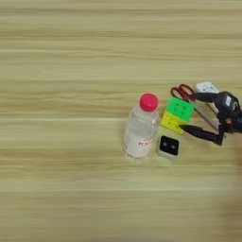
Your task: Move the objects on the table
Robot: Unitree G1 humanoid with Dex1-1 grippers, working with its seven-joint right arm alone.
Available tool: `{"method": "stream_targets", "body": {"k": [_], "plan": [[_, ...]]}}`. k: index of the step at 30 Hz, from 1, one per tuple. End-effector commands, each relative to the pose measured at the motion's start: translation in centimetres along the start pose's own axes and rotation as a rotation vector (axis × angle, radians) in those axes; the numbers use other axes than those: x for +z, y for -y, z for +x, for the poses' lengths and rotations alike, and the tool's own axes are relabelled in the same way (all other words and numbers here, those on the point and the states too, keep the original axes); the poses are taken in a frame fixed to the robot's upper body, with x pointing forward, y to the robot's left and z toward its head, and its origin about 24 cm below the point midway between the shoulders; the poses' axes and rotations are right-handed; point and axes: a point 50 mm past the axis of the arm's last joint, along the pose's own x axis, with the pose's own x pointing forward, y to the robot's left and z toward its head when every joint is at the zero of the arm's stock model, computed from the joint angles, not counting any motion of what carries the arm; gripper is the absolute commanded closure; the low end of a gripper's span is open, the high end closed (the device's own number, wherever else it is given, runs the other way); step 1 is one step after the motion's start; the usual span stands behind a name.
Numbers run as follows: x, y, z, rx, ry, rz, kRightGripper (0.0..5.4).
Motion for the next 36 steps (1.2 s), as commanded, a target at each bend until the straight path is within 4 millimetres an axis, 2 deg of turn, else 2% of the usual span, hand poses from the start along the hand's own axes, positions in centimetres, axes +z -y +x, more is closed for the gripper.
{"method": "stream_targets", "body": {"k": [1, 15, 27, 36], "plan": [[4.3, 3.0, -0.6, -0.095, 0.116, -0.125, 0.03], [4.9, 2.9, -0.6, -0.090, 0.158, -0.124, 0.03], [6.2, 5.1, -0.9, -0.290, 0.219, -0.107, 0.03], [6.3, 6.1, -1.6, -0.370, 0.218, -0.079, 0.03]]}}
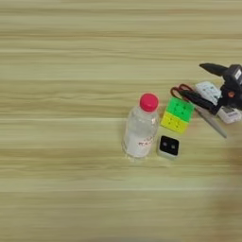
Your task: Move the objects on the table
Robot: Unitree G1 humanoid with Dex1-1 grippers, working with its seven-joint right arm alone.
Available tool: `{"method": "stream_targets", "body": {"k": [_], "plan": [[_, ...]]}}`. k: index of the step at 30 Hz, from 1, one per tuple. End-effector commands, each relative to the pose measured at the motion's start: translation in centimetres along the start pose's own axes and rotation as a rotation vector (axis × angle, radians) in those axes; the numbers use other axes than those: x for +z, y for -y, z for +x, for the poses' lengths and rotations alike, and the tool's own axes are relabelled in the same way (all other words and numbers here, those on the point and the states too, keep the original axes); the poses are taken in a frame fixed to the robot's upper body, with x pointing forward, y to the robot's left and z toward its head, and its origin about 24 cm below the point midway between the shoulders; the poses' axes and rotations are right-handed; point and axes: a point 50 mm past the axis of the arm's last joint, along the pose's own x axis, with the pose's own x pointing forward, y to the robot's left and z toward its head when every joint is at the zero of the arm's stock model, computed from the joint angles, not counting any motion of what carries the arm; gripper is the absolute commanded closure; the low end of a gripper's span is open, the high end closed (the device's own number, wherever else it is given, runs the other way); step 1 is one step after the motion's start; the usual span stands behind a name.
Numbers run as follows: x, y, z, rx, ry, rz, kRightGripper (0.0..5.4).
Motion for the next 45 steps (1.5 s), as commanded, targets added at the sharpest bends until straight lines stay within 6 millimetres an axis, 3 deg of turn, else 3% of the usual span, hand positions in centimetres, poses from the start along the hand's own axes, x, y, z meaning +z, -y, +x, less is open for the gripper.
{"method": "stream_targets", "body": {"k": [1, 20, 45], "plan": [[3.8, 3.2, -0.5, -0.106, 0.067, -0.103, 0.03], [2.1, 4.9, -3.1, -0.235, -0.070, -0.039, 0.03], [-0.9, 4.8, -3.7, -0.358, -0.312, 0.018, 0.03]]}}
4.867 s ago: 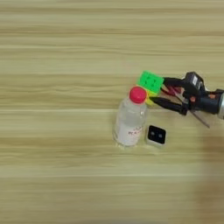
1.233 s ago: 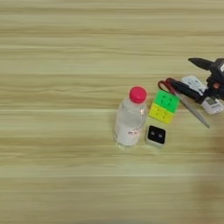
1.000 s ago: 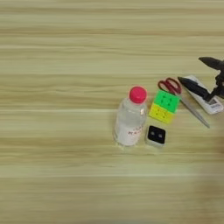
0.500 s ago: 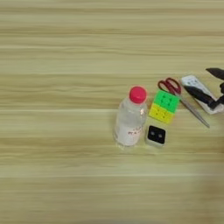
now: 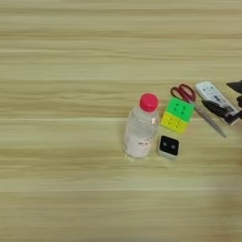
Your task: Move the objects on the table
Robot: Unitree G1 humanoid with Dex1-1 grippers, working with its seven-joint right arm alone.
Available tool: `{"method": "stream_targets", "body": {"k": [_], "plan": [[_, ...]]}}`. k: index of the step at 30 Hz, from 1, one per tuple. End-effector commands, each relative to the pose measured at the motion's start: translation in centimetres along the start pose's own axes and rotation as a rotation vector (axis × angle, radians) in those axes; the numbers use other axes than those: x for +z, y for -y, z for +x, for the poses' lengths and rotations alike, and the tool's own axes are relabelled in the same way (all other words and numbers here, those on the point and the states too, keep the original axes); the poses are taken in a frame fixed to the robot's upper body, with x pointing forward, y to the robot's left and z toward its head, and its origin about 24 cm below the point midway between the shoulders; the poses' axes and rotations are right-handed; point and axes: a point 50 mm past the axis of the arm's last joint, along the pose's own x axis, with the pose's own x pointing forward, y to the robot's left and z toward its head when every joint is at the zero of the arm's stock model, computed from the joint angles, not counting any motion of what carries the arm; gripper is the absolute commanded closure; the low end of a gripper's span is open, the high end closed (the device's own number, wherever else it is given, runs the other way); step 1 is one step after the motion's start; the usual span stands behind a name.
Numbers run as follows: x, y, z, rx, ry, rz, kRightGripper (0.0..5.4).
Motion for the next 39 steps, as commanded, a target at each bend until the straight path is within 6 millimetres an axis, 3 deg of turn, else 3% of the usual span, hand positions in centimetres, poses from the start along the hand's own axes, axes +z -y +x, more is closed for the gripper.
{"method": "stream_targets", "body": {"k": [1, 23, 39], "plan": [[3.8, 3.0, -0.7, -0.128, 0.048, -0.083, 0.03], [2.5, 2.8, -0.3, -0.143, -0.067, 0.019, 0.03], [2.1, 2.7, -0.3, -0.137, -0.096, 0.027, 1.71]]}}
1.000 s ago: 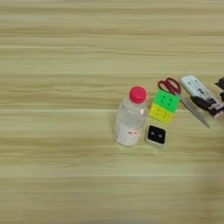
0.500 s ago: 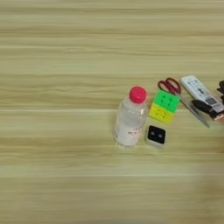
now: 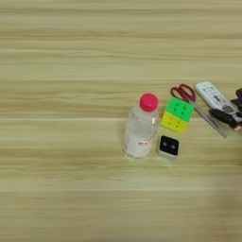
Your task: Move the objects on the table
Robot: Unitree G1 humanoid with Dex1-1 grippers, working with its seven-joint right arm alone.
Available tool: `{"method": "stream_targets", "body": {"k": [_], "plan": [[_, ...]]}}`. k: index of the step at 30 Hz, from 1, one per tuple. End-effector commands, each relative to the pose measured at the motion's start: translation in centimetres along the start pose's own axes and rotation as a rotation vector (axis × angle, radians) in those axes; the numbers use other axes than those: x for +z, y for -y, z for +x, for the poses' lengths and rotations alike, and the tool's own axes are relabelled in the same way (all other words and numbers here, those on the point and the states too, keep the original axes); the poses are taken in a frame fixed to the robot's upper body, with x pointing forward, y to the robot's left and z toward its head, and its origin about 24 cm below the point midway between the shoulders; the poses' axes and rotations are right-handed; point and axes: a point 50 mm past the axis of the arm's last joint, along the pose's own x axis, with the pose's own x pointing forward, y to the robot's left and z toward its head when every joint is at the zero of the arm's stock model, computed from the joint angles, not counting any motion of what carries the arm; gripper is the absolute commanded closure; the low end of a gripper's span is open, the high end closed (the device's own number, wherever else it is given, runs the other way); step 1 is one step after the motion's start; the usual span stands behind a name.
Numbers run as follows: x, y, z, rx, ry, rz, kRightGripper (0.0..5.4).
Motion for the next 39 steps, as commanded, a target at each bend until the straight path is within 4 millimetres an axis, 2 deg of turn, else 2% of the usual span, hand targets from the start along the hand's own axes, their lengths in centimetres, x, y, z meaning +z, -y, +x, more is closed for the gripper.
{"method": "stream_targets", "body": {"k": [1, 6, 9, 24, 33, 39], "plan": [[3.8, 2.1, -0.9, -0.077, 0.083, -0.078, 1.83], [3.8, 2.1, -0.9, -0.080, 0.081, -0.077, 2.35], [3.8, 2.1, -0.9, -0.081, 0.080, -0.078, 2.49], [4.7, 2.4, -0.9, -0.116, 0.130, -0.076, 2.50], [6.4, 2.6, -1.1, -0.133, 0.231, -0.100, 2.50], [8.4, 2.4, -1.3, -0.099, 0.360, -0.140, 2.51]]}}
